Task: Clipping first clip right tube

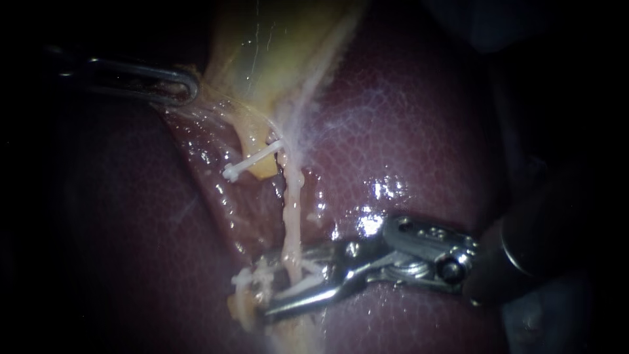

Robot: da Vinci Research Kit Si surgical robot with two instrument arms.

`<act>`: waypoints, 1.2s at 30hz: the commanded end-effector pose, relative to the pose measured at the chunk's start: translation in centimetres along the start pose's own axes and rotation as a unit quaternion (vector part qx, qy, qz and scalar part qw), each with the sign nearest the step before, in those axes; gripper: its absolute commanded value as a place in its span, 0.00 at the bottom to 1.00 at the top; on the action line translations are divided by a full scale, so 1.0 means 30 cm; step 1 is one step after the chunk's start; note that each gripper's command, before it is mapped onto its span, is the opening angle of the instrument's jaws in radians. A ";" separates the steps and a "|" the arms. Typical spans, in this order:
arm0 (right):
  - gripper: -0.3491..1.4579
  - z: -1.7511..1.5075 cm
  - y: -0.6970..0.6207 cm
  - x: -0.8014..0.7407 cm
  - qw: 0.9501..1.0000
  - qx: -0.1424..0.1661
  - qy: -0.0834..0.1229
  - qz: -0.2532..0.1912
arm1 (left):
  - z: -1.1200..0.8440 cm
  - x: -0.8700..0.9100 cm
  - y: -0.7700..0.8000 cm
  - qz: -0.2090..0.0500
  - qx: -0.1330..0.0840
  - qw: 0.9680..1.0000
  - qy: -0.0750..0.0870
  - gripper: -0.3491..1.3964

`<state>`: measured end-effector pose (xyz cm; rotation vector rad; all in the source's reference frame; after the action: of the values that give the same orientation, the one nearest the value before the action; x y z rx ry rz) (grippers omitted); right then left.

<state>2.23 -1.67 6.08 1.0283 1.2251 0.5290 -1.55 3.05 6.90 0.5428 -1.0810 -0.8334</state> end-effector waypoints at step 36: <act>0.00 -0.005 0.0051 -0.0002 1.000 0.015 0.011 0.003 | 0.0004 -0.0002 -0.0008 -0.009 -0.002 1.000 -0.001 0.00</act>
<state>2.11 -1.55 6.22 1.0531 1.2541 0.5301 -1.57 3.04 6.89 0.5497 -1.0772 -0.8520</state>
